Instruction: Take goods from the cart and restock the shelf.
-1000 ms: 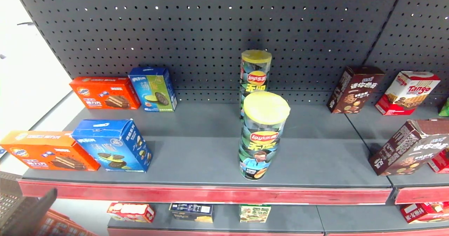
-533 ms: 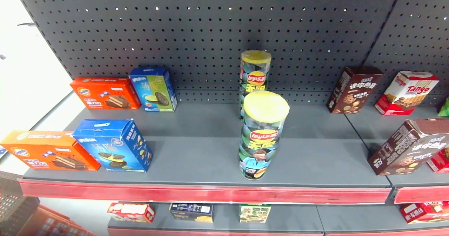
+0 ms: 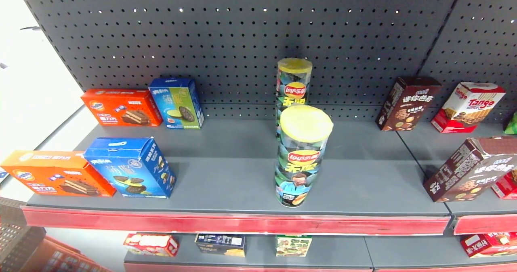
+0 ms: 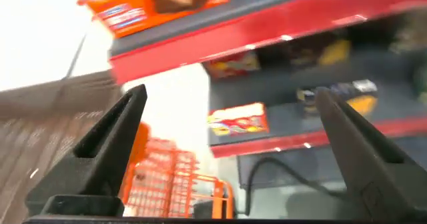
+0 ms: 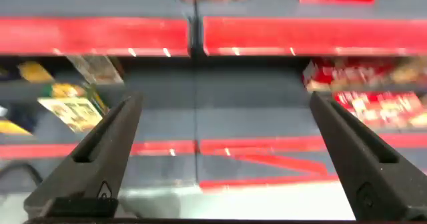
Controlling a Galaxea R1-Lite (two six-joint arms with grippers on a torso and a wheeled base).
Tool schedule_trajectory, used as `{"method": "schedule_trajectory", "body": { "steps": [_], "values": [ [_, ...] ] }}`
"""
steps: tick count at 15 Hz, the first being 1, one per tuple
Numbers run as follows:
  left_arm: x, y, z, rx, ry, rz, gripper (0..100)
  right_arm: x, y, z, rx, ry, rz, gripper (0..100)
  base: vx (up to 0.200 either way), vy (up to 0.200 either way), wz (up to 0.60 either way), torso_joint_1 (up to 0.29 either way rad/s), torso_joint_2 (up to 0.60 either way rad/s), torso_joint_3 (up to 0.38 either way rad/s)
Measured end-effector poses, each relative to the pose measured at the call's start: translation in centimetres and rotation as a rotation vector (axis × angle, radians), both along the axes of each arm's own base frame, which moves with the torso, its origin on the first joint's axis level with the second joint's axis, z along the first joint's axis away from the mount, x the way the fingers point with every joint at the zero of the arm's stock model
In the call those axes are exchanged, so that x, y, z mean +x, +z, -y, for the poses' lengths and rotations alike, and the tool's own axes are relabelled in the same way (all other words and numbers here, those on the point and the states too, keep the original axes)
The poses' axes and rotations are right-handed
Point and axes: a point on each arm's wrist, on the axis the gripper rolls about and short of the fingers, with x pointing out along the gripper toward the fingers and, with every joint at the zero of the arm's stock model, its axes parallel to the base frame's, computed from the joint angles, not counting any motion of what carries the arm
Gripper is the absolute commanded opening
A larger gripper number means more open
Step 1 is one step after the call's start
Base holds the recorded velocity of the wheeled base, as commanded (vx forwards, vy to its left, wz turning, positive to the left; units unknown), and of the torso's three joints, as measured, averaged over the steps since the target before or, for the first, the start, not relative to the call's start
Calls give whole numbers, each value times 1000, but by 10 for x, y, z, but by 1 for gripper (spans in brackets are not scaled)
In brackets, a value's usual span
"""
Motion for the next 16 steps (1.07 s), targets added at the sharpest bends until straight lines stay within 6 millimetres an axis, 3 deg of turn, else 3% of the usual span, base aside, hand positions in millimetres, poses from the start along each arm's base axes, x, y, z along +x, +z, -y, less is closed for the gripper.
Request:
{"method": "schedule_trajectory", "body": {
  "steps": [3,10,14,16],
  "values": [
    [-4,-1,1,-17,-2,45,100,-3,-6,-1,16,84,75,100,0,0,0,0,0,0],
    [-6,-1,1,-42,-24,64,100,-4,-9,-2,39,89,88,100,0,0,0,0,0,0],
    [-7,-4,7,-56,-290,22,100,-4,-9,-2,39,89,88,100,0,0,0,0,0,0],
    [-7,-3,7,-122,-288,15,100,-4,-9,-2,39,89,88,100,0,0,0,0,0,0]
  ]
}}
